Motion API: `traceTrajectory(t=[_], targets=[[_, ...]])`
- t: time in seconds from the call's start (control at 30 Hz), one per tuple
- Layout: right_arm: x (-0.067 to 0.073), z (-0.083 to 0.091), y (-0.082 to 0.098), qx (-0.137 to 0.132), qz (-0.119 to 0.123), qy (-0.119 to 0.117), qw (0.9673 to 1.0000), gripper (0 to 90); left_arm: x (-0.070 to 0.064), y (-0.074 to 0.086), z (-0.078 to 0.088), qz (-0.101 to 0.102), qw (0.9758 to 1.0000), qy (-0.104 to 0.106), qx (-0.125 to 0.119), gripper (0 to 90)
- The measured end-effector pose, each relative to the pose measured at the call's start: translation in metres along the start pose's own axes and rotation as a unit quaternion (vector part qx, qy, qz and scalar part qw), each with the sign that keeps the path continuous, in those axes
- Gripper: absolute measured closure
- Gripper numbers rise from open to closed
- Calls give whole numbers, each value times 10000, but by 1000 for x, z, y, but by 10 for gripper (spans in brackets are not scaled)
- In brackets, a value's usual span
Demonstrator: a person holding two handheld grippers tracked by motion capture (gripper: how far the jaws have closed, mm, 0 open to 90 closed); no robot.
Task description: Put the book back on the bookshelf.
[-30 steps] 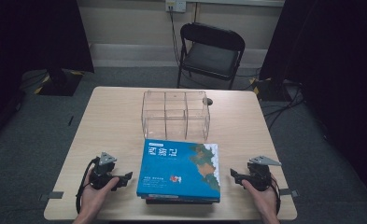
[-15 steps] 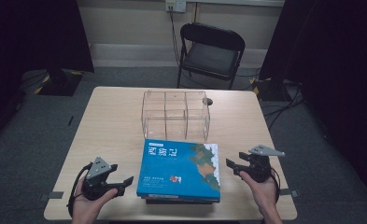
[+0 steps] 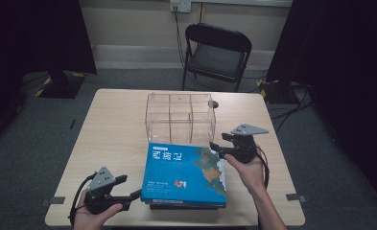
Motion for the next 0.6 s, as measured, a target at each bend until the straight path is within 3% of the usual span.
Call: traceTrajectory(t=[0.03, 0.23, 0.33, 0.43, 0.6], targets=[[8, -9, -2, 29, 24, -140, 9999, 387, -3, 1, 1, -62, 10000, 11, 26, 247], [22, -23, 4, 225, 92, -397, 9989, 385, -15, 12, -7, -216, 9992, 234, 234, 248], [24, -24, 7, 249, 93, -435, 9987, 393, -15, 15, -14, -306, 9987, 201, 347, 289], [29, -29, 22, 367, 10, -533, 9979, 399, -7, 24, -23, -68, 9979, 325, 564, 265], [28, -28, 25, 248, -41, -528, 9983, 402, -7, 30, -29, 11, 9968, 320, 736, 257]])
Point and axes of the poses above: each handheld gripper's, and its own axes: z roughly backward along the jaws, y roughly out of its underside, x roughly to its left, the point moved 7 cm from there along -z, roughly forward along the jaws, and after that the axes turned 8 degrees about y, right-handed, at the moved point
